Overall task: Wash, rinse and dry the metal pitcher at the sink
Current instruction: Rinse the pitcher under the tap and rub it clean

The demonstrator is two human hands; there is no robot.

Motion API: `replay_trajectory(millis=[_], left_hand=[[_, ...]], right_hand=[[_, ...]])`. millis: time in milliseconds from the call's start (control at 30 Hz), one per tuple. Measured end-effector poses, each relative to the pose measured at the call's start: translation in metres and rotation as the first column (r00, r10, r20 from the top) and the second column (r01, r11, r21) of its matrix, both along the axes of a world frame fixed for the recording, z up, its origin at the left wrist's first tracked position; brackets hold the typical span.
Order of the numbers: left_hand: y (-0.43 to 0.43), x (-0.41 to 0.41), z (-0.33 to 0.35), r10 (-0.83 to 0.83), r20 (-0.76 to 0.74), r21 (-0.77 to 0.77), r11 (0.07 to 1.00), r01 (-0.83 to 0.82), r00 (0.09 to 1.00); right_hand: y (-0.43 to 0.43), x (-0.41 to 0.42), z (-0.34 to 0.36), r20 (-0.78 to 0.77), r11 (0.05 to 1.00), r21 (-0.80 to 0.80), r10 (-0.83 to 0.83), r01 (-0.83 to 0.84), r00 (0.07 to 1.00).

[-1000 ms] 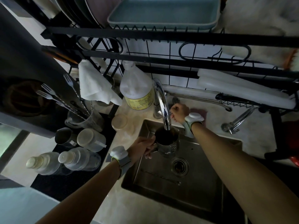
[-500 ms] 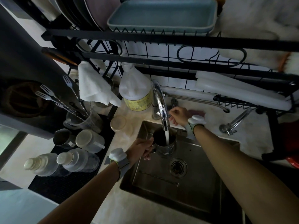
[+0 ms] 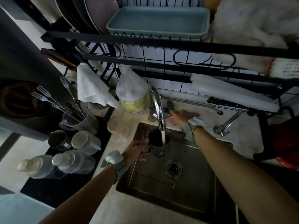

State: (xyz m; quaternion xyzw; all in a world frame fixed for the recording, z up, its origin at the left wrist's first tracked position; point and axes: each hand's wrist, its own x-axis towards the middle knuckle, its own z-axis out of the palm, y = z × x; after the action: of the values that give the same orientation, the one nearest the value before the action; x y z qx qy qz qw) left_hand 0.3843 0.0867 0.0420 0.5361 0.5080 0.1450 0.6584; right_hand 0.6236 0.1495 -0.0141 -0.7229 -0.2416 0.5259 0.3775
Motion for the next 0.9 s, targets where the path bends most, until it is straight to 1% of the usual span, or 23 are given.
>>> replay_trajectory(millis=[133, 200, 300, 433, 600, 800, 900], left_hand=[[-0.002, 0.000, -0.002, 0.009, -0.002, 0.001, 1.000, -0.009, 1.000], [-0.003, -0.002, -0.002, 0.011, -0.014, 0.004, 1.000, -0.011, 1.000], [-0.004, -0.003, -0.002, 0.025, -0.032, 0.007, 1.000, -0.025, 0.999], [-0.005, 0.000, -0.003, 0.034, -0.018, -0.009, 0.999, -0.034, 0.999], [-0.006, 0.001, -0.004, 0.029, -0.032, -0.001, 1.000, -0.029, 0.999], [-0.006, 0.001, -0.012, 0.029, -0.040, -0.012, 1.000, -0.029, 0.999], [-0.007, 0.001, -0.012, 0.027, -0.033, -0.009, 1.000, -0.028, 0.999]], right_hand=[[-0.004, -0.001, 0.009, -0.061, 0.997, -0.044, 0.068, -0.070, 0.996], [-0.005, -0.002, 0.013, -0.060, 0.997, -0.045, 0.061, -0.064, 0.996], [-0.004, -0.007, 0.018, -0.104, 0.993, -0.086, 0.076, -0.085, 0.992], [-0.001, -0.009, 0.022, -0.129, 0.989, -0.130, 0.056, -0.073, 0.990], [-0.003, -0.010, 0.024, -0.149, 0.983, -0.167, 0.054, -0.079, 0.987], [-0.006, -0.013, 0.036, -0.129, 0.974, -0.210, 0.059, -0.085, 0.990], [-0.007, -0.014, 0.038, -0.127, 0.979, -0.195, 0.033, -0.058, 0.991]])
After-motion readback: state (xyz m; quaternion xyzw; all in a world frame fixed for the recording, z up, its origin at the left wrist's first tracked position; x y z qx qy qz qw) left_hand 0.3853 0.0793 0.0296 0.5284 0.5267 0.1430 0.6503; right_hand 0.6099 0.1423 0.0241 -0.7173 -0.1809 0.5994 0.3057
